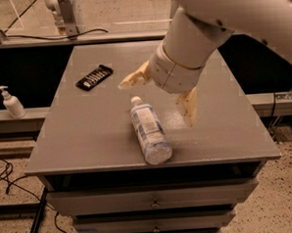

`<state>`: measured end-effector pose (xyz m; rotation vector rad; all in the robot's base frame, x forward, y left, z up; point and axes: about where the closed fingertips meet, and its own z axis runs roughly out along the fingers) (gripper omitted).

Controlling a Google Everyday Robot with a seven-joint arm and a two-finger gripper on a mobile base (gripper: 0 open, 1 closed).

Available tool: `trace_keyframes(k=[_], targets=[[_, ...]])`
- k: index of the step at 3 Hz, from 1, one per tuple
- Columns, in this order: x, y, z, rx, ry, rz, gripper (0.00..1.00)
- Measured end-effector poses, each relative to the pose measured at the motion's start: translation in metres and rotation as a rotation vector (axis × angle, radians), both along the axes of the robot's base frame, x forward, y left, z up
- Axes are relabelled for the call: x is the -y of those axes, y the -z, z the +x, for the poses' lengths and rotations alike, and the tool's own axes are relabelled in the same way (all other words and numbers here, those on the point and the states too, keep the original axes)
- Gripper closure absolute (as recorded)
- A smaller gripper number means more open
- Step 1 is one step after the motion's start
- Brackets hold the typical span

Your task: Pick blue plastic bottle

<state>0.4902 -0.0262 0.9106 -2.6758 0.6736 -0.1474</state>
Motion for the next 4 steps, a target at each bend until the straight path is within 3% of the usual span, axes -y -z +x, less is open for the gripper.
trace_keyframes(k=[2, 3, 4], targets=[[-0.034, 0.050, 0.006, 0.001, -0.272, -0.194, 0.00], [-0.032, 0.070, 0.013, -0.017, -0.339, -0.261, 0.17], [-0.028, 0.078, 0.018, -0.027, -0.362, -0.291, 0.39]])
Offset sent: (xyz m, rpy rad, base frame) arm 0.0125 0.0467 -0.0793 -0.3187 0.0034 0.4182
